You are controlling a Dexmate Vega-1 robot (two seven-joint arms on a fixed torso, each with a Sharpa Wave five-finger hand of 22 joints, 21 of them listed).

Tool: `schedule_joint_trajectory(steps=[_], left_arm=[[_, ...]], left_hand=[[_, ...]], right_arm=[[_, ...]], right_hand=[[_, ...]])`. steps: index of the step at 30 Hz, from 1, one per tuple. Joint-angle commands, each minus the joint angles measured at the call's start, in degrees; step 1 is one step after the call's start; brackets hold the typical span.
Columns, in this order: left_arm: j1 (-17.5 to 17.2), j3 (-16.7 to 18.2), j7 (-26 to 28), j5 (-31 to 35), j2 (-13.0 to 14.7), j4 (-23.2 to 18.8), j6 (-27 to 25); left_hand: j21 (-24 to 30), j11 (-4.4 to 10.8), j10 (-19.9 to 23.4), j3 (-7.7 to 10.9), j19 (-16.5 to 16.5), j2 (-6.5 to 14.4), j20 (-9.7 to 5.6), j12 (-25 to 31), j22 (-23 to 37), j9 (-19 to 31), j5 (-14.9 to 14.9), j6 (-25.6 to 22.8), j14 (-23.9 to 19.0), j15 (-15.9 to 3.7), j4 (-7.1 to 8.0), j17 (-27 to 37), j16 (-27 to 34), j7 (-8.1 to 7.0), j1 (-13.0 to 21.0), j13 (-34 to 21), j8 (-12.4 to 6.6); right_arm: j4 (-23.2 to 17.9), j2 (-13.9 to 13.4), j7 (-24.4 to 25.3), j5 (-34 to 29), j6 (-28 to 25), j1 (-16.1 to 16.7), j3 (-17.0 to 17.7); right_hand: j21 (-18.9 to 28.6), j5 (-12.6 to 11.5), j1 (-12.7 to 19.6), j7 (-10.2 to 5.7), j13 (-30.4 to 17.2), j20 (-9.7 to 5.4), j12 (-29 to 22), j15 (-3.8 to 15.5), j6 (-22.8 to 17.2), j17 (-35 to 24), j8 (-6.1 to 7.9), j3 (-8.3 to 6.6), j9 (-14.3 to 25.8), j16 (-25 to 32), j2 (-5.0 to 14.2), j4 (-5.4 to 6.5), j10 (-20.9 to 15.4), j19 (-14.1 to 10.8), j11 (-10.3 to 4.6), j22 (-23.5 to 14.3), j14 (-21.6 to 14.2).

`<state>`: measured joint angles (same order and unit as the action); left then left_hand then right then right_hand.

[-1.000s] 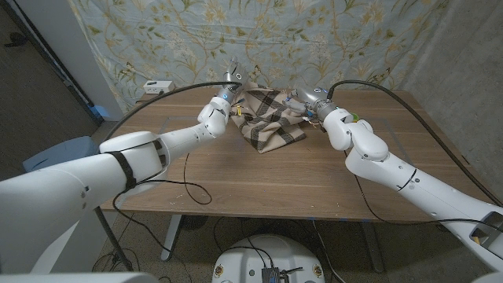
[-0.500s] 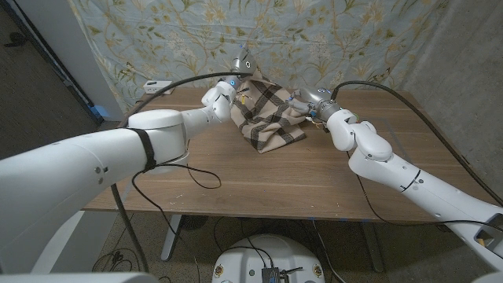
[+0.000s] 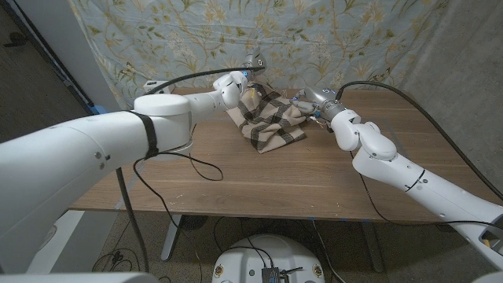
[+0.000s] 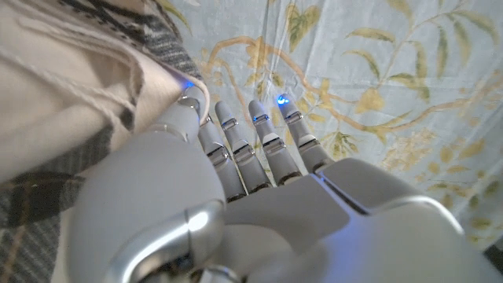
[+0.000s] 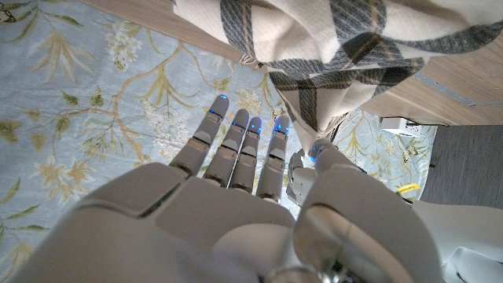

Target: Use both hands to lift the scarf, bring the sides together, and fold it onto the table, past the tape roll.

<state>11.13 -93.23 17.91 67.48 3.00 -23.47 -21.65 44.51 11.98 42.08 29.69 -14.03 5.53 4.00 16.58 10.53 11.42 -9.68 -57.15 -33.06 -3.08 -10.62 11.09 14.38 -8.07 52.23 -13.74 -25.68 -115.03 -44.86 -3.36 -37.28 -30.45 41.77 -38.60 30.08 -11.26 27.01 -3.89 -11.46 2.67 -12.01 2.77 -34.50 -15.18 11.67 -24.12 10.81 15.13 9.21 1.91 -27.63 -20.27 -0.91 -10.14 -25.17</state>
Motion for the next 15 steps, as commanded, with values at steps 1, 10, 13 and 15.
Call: schedule_joint_trajectory(steps=[1, 10, 13, 15], left_arm=[[0.39, 11.20, -17.94, 18.04, -3.34, -0.21, 17.71], [3.71, -11.12, -17.90, -5.29, -3.13, -0.21, 20.49], [4.16, -13.37, -17.98, -5.86, -3.00, -0.21, 20.49], [4.37, -14.16, -17.98, -5.86, -2.91, -0.21, 20.49]], left_hand=[[0.25, 0.02, 0.88, -0.89, -0.52, -1.63, 0.15, 0.41, 0.23, 3.28, -0.16, -3.66, -0.65, -9.31, 0.07, 0.29, 0.40, 2.57, 0.49, -0.41, -1.07], [-0.73, -0.18, -9.98, -7.25, 1.06, -8.05, 1.69, -4.63, 0.30, 2.47, -1.73, 19.45, 4.84, -8.00, 2.49, 0.57, -2.15, -4.18, -0.47, -1.44, 6.85], [-1.79, -0.88, -14.66, -8.72, 2.37, -7.47, 2.80, -5.04, 0.26, 0.85, -2.84, 31.21, 7.15, -6.67, 2.74, 0.50, -2.58, -4.38, -0.61, -1.86, 13.45], [-2.11, -2.21, -17.07, -8.31, 2.78, -4.65, 3.21, -5.24, 0.30, 0.47, -2.71, 33.63, 8.19, -5.82, 2.85, 0.73, -2.41, -4.09, 0.68, -1.94, 14.60]], right_arm=[[0.96, -0.80, 0.79, 1.64, -0.01, -0.10, 0.44], [1.48, -1.15, 0.77, 2.92, -0.28, -0.30, 0.51], [1.62, -1.27, 0.70, 3.17, -0.42, -0.47, 0.42], [1.77, -1.24, 0.64, 3.34, -0.47, -0.67, 0.31]], right_hand=[[-0.16, 0.00, -0.14, 0.03, -0.07, -0.10, 0.27, 1.96, -0.55, 0.09, 0.09, 0.01, 0.07, 0.29, -0.13, -0.42, -0.65, -0.58, 0.24, 0.01, -0.40], [-0.28, 0.03, -0.32, 0.09, -0.07, -0.05, 0.30, 1.98, -0.56, 0.10, 0.04, 0.08, 0.07, 0.26, -0.19, -0.40, -0.67, -0.58, 0.30, 0.00, -0.33], [-0.32, 0.02, -0.33, 0.09, -0.07, -0.03, 0.30, 1.86, -0.61, 0.15, 0.04, 0.06, 0.07, 0.24, -0.21, -0.42, -0.69, -0.60, 0.33, 0.00, -0.34], [-0.36, 0.04, -0.41, 0.07, -0.07, -0.01, 0.29, 1.88, -0.62, 0.14, 0.03, 0.10, 0.07, 0.24, -0.23, -0.38, -0.73, -0.57, 0.35, 0.00, -0.35]])
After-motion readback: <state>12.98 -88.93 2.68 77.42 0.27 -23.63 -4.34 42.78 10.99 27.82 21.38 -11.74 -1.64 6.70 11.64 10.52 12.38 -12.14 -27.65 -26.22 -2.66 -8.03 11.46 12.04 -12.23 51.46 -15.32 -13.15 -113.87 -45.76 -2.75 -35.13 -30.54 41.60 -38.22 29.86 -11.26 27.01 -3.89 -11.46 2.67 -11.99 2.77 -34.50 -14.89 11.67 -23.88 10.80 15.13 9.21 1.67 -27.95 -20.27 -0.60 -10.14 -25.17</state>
